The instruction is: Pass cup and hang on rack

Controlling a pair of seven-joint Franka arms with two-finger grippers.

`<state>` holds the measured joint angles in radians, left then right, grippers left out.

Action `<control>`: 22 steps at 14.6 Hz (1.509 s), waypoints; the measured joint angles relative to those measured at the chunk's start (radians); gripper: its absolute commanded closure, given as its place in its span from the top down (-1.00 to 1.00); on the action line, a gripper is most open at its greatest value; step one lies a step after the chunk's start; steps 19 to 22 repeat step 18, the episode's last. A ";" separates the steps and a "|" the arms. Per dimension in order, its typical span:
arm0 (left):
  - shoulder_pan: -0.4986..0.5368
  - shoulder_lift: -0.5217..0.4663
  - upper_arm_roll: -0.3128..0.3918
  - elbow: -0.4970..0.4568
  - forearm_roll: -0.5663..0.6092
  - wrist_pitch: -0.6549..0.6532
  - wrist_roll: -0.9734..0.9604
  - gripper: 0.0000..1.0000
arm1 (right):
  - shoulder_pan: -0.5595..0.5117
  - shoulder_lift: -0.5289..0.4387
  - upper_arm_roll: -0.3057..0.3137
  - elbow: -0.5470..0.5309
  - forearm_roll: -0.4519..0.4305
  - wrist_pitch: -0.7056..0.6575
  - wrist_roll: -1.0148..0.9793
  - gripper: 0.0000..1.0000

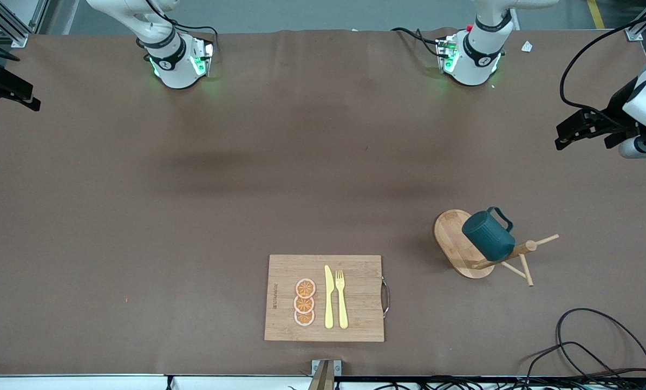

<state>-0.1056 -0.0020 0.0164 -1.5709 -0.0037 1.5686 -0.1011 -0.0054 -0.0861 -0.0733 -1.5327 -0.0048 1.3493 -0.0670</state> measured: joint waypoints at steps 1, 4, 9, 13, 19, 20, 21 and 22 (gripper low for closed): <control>-0.002 0.000 0.000 -0.001 0.000 0.008 0.000 1.00 | 0.000 0.000 0.000 0.000 0.000 0.000 0.000 1.00; -0.004 0.000 -0.002 -0.001 0.000 0.048 0.001 1.00 | 0.000 0.000 0.000 0.000 0.000 0.000 0.000 1.00; -0.007 0.000 -0.003 -0.002 0.000 0.078 0.001 1.00 | 0.000 0.000 0.000 0.000 0.000 0.000 0.000 1.00; -0.008 0.000 -0.003 -0.001 0.000 0.082 0.001 1.00 | 0.000 0.000 0.000 0.000 0.000 0.000 0.000 1.00; -0.007 0.000 -0.001 -0.001 0.000 0.083 0.001 1.00 | 0.000 0.000 0.000 -0.001 0.000 -0.001 0.000 1.00; -0.007 0.000 -0.001 -0.001 0.000 0.083 0.001 1.00 | 0.000 0.000 0.000 -0.001 0.000 -0.001 0.000 1.00; -0.007 0.000 -0.001 -0.001 0.000 0.083 0.001 1.00 | 0.000 0.000 0.000 -0.001 0.000 -0.001 0.000 1.00; -0.007 0.000 -0.001 -0.001 0.000 0.083 0.001 1.00 | 0.000 0.000 0.000 -0.001 0.000 -0.001 0.000 1.00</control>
